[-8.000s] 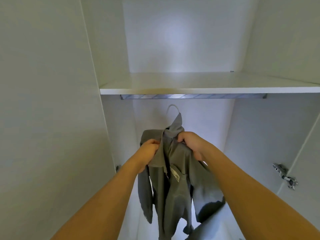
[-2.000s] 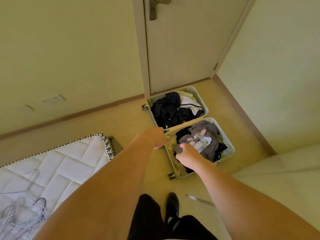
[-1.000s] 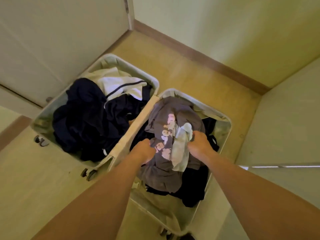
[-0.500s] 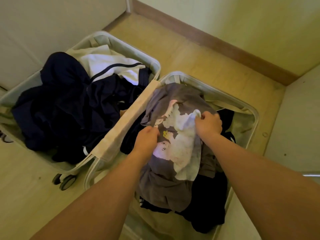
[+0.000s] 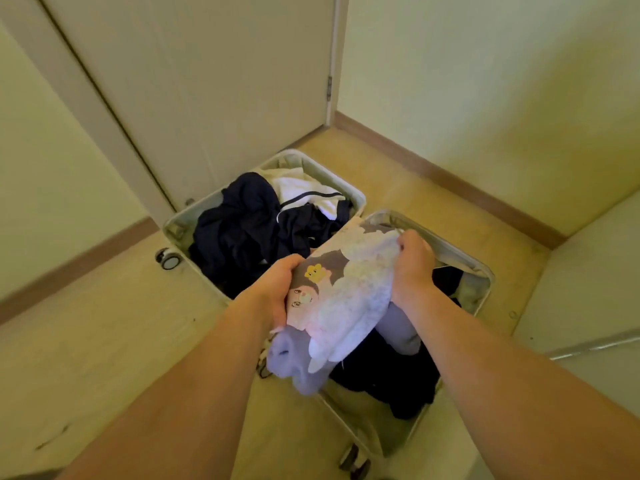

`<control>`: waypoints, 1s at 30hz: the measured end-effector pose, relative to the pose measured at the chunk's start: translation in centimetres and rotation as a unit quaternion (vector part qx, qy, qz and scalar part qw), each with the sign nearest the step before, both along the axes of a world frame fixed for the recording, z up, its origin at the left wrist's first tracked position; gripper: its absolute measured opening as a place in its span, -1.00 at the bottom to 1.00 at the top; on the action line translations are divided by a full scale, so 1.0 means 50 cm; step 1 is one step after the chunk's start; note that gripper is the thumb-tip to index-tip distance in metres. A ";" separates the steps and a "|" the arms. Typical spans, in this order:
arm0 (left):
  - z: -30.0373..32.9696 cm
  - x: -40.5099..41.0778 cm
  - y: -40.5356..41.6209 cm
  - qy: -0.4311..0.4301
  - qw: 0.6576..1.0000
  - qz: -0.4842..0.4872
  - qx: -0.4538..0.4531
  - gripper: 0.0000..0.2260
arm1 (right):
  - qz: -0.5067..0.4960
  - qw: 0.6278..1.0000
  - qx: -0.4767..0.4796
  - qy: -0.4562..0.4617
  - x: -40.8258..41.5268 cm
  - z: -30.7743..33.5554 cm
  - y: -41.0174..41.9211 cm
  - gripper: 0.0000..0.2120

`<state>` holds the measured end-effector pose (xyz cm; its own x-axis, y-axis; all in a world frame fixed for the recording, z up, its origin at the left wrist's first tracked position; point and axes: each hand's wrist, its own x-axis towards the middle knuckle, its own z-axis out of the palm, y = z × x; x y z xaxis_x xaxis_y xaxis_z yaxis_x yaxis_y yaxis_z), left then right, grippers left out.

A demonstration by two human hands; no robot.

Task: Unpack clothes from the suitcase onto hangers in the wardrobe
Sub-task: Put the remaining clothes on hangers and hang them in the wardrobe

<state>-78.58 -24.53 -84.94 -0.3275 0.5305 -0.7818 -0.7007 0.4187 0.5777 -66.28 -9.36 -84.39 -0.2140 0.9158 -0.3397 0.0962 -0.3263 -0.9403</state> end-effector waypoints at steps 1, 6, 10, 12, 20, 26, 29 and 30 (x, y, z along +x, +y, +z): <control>0.049 0.005 -0.043 0.018 1.000 0.007 -0.001 -0.73 | 0.028 0.999 -0.016 0.010 0.004 0.045 -0.043 -0.65; 0.306 0.046 -0.291 0.084 0.993 0.073 0.034 -0.73 | 0.109 0.978 -0.121 0.133 0.027 0.265 -0.248 -0.57; 0.500 0.102 -0.494 0.124 0.979 0.131 0.094 -0.74 | 0.175 0.944 -0.144 0.241 0.027 0.461 -0.437 -0.60; 0.589 0.133 -0.582 0.151 0.968 0.158 0.124 -0.74 | 0.207 0.921 -0.155 0.290 0.032 0.553 -0.540 -0.86; 0.786 0.267 -1.005 0.276 0.911 0.281 0.126 -0.85 | 0.317 0.864 -0.185 0.345 0.098 0.726 -0.945 -0.83; 0.687 0.336 -1.213 0.277 0.904 0.325 0.027 -0.76 | 0.436 0.890 -0.055 0.117 0.102 0.653 -1.147 -0.87; 0.540 0.370 -1.289 0.242 0.935 0.251 -0.067 -0.76 | 0.517 0.842 0.113 -0.104 0.103 0.546 -1.199 -0.70; 0.487 0.388 -1.318 0.217 0.949 0.203 -0.104 -0.68 | 0.560 0.790 0.166 -0.187 0.102 0.497 -1.215 -0.69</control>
<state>-59.20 -90.41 -60.58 -0.7866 0.1410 -0.6011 -0.5440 0.3023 0.7827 -61.17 -70.13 -59.55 -0.8946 0.2744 -0.3527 0.4414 0.4194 -0.7933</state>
